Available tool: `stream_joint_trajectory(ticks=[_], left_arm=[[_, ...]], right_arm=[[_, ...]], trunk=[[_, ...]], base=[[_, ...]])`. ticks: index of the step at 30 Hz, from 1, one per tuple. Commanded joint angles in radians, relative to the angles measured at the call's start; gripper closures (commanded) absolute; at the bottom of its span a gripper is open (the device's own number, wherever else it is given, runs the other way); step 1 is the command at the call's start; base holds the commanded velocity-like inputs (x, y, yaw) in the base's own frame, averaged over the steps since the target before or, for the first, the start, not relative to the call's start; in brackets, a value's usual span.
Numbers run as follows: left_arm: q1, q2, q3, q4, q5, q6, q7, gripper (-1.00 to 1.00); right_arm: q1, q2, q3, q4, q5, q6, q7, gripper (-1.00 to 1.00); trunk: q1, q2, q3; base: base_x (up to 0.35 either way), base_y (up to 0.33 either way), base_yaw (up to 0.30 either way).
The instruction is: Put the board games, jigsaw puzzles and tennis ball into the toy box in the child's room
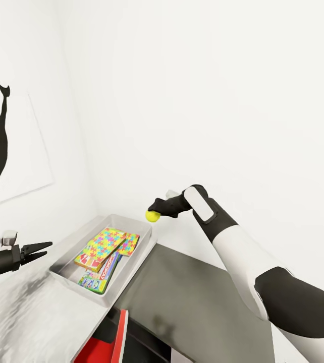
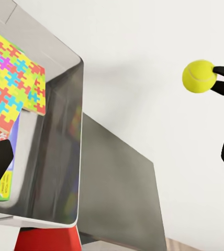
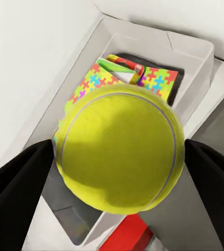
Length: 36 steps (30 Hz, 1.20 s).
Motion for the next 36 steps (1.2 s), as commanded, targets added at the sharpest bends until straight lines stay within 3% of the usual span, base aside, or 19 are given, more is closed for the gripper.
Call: stream_joint_trajectory(ticks=[1, 5, 11, 21, 31, 36], left_arm=[[-0.001, 0.000, 0.001, 0.000, -0.002, 0.004, -0.005, -1.00], [-0.001, 0.001, 0.001, 0.000, -0.002, 0.004, -0.005, -1.00], [-0.001, 0.000, 0.001, -0.001, -0.002, 0.004, -0.005, -1.00], [-0.001, 0.000, 0.001, -0.001, -0.002, 0.004, -0.005, -1.00], [-0.001, 0.000, 0.001, -0.001, -0.001, 0.004, -0.005, -1.00], [-0.001, 0.000, 0.001, -0.001, -0.001, 0.004, -0.005, -1.00]], right_arm=[[-0.001, 0.000, 0.008, -0.001, -0.010, 0.001, -0.006, 1.00], [0.000, 0.000, 0.038, -0.003, -0.009, 0.000, 0.027, 1.00], [0.004, 0.000, 0.048, -0.033, -0.008, -0.001, 0.051, 1.00], [0.005, 0.000, 0.049, -0.045, -0.006, -0.003, 0.054, 1.00], [0.005, 0.000, 0.050, -0.045, -0.006, -0.005, 0.049, 1.00], [0.006, 0.000, 0.050, -0.045, -0.005, -0.005, 0.046, 1.00]], trunk=[[0.001, -0.002, -0.003], [0.001, -0.002, -0.005], [0.001, -0.002, -0.005], [0.001, -0.002, -0.005], [0.001, -0.002, -0.005], [0.001, -0.002, -0.005]], base=[[0.000, 0.000, 0.000], [-0.004, 0.000, 0.000], [-0.124, 0.000, 0.000], [-0.268, 0.000, 0.000], [-0.056, 0.000, 0.008], [-0.132, 0.000, 0.213]])
